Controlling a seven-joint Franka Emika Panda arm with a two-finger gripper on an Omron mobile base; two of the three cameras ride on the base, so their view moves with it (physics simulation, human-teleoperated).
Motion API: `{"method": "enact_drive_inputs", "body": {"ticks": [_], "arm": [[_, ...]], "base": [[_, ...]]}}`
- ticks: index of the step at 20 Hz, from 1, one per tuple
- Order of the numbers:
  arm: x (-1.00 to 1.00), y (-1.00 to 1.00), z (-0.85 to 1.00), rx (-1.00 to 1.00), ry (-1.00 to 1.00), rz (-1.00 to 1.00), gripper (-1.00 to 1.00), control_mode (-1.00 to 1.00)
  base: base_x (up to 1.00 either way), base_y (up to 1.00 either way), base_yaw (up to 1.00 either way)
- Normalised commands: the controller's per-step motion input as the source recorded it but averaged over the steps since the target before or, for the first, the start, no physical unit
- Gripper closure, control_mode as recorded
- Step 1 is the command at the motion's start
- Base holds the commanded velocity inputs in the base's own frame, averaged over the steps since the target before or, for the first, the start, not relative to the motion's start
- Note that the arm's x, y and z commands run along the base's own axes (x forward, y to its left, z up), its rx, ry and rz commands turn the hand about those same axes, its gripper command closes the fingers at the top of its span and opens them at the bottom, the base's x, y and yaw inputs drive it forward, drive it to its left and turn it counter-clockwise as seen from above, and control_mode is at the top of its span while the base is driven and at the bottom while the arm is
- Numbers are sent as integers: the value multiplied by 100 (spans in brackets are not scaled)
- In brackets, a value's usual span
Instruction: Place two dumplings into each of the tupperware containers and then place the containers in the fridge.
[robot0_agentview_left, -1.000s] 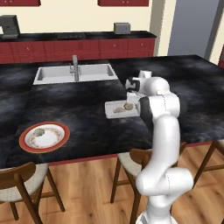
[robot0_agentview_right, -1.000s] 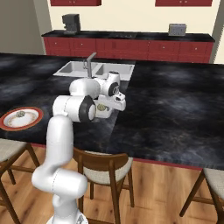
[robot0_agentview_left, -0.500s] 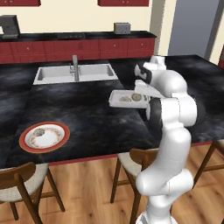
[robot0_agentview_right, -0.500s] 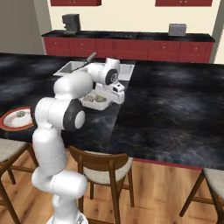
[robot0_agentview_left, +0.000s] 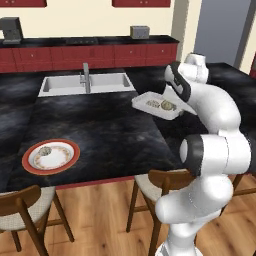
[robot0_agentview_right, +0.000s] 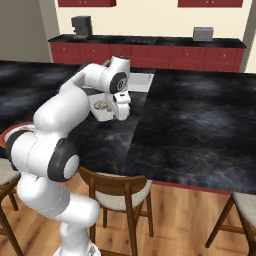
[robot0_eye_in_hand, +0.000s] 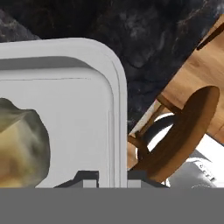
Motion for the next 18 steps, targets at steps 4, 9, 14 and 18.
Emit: {"method": "enact_drive_inputs", "body": {"ticks": [4, 9, 14, 18], "arm": [[-92, 0, 40, 8, 16, -68, 100, -100], [-99, 53, 63, -1, 15, -49, 100, -100], [-100, 73, 54, -6, 6, -28, 100, -100], [-100, 14, 12, -2, 0, -15, 100, -100]], "base": [[0, 0, 0], [0, 0, 0], [0, 0, 0], [0, 0, 0]]}}
